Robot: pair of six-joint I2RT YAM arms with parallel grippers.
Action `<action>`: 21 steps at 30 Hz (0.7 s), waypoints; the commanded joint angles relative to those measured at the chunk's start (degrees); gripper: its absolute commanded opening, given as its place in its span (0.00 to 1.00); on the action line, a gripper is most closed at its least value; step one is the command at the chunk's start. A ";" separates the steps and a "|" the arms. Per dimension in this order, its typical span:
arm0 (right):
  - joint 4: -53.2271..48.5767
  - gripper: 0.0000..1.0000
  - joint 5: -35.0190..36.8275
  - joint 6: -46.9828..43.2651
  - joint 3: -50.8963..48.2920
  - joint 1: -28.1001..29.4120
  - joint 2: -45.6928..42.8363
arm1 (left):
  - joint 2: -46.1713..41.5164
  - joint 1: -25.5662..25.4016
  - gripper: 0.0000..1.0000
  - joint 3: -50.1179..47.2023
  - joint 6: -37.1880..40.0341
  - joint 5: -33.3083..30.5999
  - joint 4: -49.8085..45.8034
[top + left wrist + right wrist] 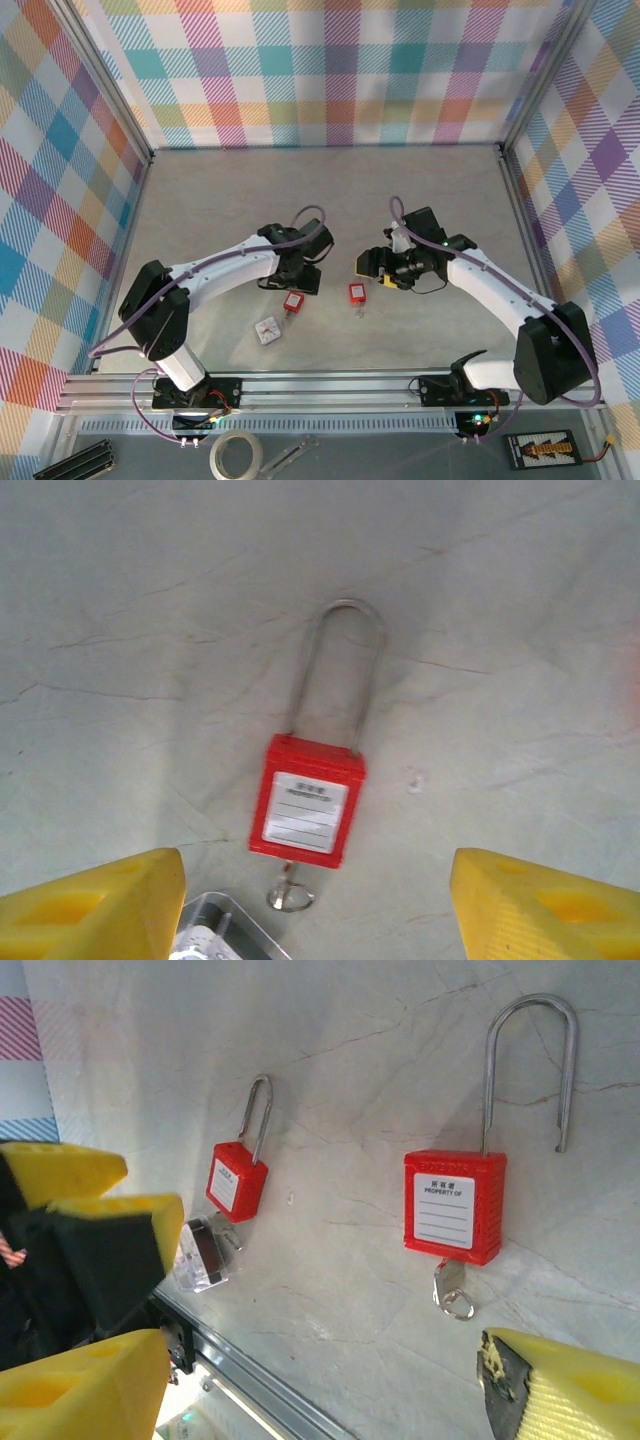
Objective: Unlock with the key
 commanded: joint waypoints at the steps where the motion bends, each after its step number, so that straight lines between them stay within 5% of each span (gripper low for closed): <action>1: -2.45 0.82 0.00 -1.58 -1.30 -0.22 -3.16 | -0.31 2.01 0.70 -3.36 -1.02 3.38 2.96; 10: -4.79 0.84 0.78 -1.51 -4.21 -0.23 -8.98 | 3.00 3.77 0.67 -5.73 -0.39 8.65 8.86; 21: -4.07 0.84 0.57 -0.78 -4.77 -0.26 -9.22 | 6.88 2.15 0.62 -5.71 1.71 4.05 5.24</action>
